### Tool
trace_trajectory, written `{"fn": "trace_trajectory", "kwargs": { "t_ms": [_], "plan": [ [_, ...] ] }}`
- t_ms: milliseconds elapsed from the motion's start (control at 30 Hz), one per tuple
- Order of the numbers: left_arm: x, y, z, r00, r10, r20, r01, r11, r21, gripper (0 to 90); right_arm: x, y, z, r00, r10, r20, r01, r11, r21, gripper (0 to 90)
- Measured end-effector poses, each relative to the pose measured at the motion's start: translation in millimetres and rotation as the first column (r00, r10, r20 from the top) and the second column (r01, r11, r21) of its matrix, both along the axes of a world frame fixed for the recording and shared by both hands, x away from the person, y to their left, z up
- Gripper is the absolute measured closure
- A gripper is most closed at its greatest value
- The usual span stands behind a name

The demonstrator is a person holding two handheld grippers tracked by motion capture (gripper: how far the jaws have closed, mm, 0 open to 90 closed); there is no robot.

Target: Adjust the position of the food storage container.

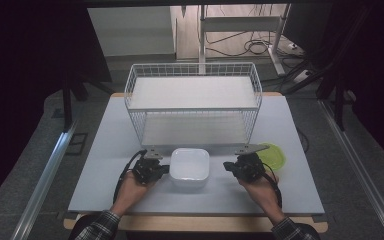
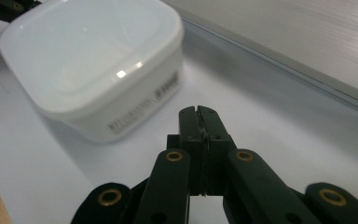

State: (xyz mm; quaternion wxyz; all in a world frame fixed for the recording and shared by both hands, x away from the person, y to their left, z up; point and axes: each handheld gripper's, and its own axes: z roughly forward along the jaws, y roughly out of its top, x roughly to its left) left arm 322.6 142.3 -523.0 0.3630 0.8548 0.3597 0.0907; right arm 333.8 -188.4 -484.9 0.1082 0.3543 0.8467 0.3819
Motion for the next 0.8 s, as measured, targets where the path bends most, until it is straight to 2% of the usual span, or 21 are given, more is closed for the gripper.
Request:
{"fn": "trace_trajectory", "kwargs": {
  "t_ms": [33, 100, 300, 400, 467, 500, 567, 600, 733, 800],
  "plan": [
    [0.1, -3.0, 0.4, 0.9999, -0.011, 0.002, 0.011, 0.9999, 0.01, 89.7, 0.1, 0.5, -0.4, 1.0, -0.002, -0.002, 0.002, 1.0, 0.0, 89.2],
    [1.9, -6.1, 1.0, 1.0, -0.002, 0.006, 0.002, 0.9999, 0.013, 89.7, 0.8, 1.6, -1.2, 1.0, -0.004, -0.005, 0.004, 1.0, -0.001, 89.1],
    [15.6, -1.6, 3.5, 0.999, 0.043, 0.009, -0.043, 0.9986, -0.031, 89.6, 9.1, 14.2, -6.5, 0.9995, -0.03, -0.006, 0.03, 1.0, -0.003, 89.1],
    [21.9, -6.0, 3.5, 0.998, 0.059, 0.025, -0.058, 0.9978, -0.031, 89.6, 17.4, 24.8, -10.3, 0.9991, -0.04, -0.014, 0.04, 0.999, 0.006, 89.2],
    [26.0, -8.4, 2.7, 0.9977, 0.059, 0.034, -0.058, 0.998, -0.023, 89.6, 22.1, 32.9, -12.9, 0.999, -0.045, -0.002, 0.045, 0.999, -0.005, 89.2],
    [26.9, -9.2, 2.2, 0.9975, 0.064, 0.03, -0.063, 0.9977, -0.025, 89.7, 24.5, 36.0, -14.8, 0.9988, -0.047, 0.013, 0.047, 0.999, -0.026, 89.2],
    [27.1, -8.8, 2.0, 0.9982, 0.056, 0.024, -0.055, 0.998, -0.03, 89.7, 28.2, 37.6, -18.5, 0.9984, -0.055, 0.014, 0.056, 0.998, -0.042, 89.3],
    [26.0, -9.3, 2.2, 0.9984, 0.054, 0.016, -0.053, 0.9978, -0.04, 89.7, 28.7, 36.8, -19.2, 0.9983, -0.058, 0.002, 0.058, 0.998, -0.032, 89.3],
    [20.0, -16.3, 3.5, 0.9995, 0.03, 0.009, -0.029, 0.9983, -0.051, 89.7, 25.8, 33.3, -17.1, 0.9982, -0.06, 0.0, 0.06, 0.998, -0.034, 89.3],
    [15.8, -21.6, 3.3, 0.9999, -0.008, -0.007, 0.007, 0.9982, -0.06, 89.6, 24.9, 33.0, -17.4, 0.9986, -0.051, -0.013, 0.05, 0.998, -0.029, 89.2]
  ]
}}
